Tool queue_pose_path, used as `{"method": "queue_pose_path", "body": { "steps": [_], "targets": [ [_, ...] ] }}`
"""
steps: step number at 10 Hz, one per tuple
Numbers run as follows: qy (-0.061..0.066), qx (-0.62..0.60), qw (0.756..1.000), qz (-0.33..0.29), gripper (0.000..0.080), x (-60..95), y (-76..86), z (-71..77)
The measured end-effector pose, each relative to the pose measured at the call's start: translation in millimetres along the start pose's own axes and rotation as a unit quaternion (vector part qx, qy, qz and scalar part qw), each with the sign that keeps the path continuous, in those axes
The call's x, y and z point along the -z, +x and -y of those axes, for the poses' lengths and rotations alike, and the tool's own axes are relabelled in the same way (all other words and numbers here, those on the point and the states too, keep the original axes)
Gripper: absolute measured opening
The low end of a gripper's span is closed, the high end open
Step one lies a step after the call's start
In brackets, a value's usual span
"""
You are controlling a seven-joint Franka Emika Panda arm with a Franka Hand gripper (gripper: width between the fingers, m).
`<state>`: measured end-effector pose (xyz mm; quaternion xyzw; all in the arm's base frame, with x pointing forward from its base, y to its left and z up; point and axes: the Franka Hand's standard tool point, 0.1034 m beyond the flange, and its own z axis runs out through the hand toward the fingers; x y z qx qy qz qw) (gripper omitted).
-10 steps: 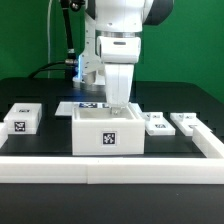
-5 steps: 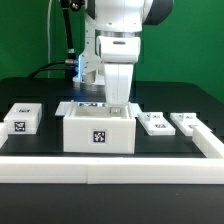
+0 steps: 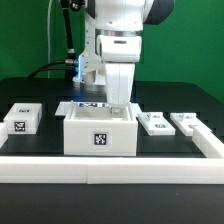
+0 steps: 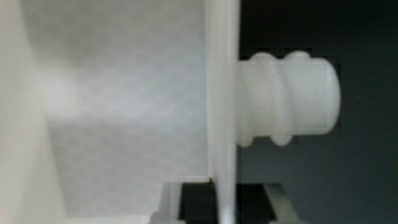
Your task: Assemble cabinet
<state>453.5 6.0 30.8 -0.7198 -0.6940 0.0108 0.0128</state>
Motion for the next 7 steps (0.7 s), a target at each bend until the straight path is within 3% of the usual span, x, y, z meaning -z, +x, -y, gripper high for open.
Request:
{"method": "queue_pose_path", "body": {
  "steps": [5,7],
  "targets": [
    [-0.02,0.028,0.999,-0.013,0.0036,-1.3,41.5,-48.8],
    [-0.021,0.026,0.999,-0.013,0.0036,-1.1,40.5,-49.4]
  ]
}}
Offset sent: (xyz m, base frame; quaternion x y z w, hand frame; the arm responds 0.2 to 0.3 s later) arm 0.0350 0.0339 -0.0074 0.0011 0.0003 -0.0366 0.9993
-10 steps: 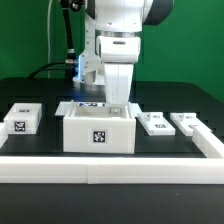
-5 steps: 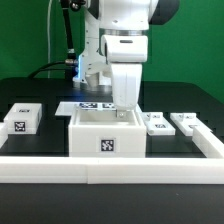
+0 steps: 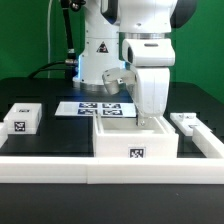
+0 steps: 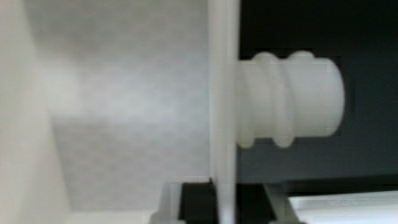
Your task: Assemble cabinet
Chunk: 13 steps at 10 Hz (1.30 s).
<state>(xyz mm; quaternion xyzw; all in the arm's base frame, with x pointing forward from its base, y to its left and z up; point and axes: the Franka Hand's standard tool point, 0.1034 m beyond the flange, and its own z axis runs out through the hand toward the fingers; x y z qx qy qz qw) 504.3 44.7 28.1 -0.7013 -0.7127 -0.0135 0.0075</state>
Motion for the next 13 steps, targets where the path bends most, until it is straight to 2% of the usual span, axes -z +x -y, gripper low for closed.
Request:
{"method": "queue_pose_path", "body": {
  "steps": [2,4,6,8,10,12,13],
  "targets": [
    [-0.002,-0.005,1.0,-0.001,0.0037,-0.2,3.5,-0.4],
    [-0.006,-0.009,1.0,-0.007,0.0037,-0.8,25.5,-3.3],
    [-0.004,-0.017,1.0,-0.008,0.0037,-0.9,45.5,-8.0],
    [-0.004,-0.017,1.0,-0.009,0.0037,-1.7,58.0,-13.5],
    [-0.001,-0.019,1.0,-0.009,0.0037,-1.8,65.0,-13.6],
    [-0.001,-0.025,1.0,-0.009,0.0037,-1.9,65.2,-13.4],
    [-0.001,-0.025,1.0,-0.009,0.0121,-1.9,64.8,-13.5]
  ]
}}
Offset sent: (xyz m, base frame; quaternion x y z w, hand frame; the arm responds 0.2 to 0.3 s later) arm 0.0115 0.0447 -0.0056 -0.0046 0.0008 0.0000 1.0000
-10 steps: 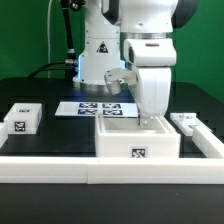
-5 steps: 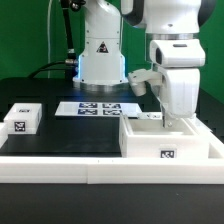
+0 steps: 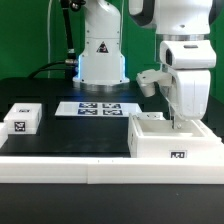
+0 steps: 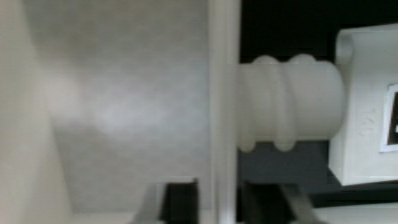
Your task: Assemble cabinet
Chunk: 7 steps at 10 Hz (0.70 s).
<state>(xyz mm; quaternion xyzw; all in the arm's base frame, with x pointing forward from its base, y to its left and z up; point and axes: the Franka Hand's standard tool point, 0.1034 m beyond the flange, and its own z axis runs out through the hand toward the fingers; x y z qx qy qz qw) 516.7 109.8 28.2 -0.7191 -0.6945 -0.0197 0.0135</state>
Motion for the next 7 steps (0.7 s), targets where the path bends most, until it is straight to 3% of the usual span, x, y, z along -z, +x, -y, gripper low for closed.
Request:
{"method": "queue_pose_path", "body": {
  "steps": [3,4,5,6,7],
  "targets": [
    [0.0,-0.001,1.0,0.0,0.0582,0.0,-0.8,-0.2],
    [0.0,-0.001,1.0,0.0,0.0582,0.0,-1.1,-0.2],
    [0.0,-0.001,1.0,0.0,0.0713,0.0,-1.3,-0.3],
    [0.0,-0.001,1.0,0.0,0.0713,0.0,-1.5,-0.3],
    [0.0,-0.002,1.0,0.0,0.0786,0.0,-1.7,-0.4]
  ]
}}
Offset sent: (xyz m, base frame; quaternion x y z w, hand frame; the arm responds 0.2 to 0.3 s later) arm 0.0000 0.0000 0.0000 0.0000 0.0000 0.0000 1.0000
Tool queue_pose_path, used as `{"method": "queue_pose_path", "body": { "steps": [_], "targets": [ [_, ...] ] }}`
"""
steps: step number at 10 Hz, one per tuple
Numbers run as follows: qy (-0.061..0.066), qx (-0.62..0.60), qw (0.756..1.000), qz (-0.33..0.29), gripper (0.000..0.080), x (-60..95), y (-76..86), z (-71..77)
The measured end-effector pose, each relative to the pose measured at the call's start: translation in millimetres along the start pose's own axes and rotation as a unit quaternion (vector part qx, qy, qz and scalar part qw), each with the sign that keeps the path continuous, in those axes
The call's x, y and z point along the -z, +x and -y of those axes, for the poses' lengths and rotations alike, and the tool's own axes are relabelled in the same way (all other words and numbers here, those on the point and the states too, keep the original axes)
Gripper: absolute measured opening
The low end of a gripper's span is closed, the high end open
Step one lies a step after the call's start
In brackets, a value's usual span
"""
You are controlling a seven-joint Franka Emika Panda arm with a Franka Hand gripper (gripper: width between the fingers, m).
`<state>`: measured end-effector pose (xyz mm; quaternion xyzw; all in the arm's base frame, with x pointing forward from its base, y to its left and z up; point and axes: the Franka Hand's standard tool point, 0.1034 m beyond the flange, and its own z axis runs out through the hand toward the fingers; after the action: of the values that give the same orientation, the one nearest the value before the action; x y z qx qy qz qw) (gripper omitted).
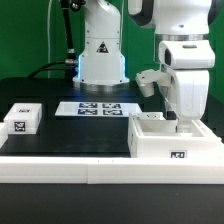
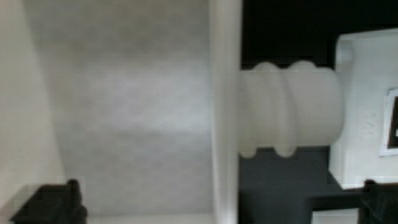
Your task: Assemble cabinet
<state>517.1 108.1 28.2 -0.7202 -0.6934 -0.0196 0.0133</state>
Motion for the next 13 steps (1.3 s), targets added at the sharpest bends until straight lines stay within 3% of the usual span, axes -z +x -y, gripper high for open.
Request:
{"method": "queue_pose_path", "body": {
  "steps": [2,6,7,12,13],
  "targets": [
    [-0.001,-0.002,1.0,0.0,0.0795,2.8,0.5,2.7],
    [-0.009,-0.02,1.0,0.007,0.0797,35.2,13.5,38.4],
    [-0.008,-0.023,1.0,0.007,0.0797,36.9,15.1,44.1],
    [-0.006,-0.029,1.0,0.007,0.0797,33.6,13.7,45.2],
    [-0.008,-0.036,0.999,0.003,0.0797,30.5,22.0,54.7]
  ]
}}
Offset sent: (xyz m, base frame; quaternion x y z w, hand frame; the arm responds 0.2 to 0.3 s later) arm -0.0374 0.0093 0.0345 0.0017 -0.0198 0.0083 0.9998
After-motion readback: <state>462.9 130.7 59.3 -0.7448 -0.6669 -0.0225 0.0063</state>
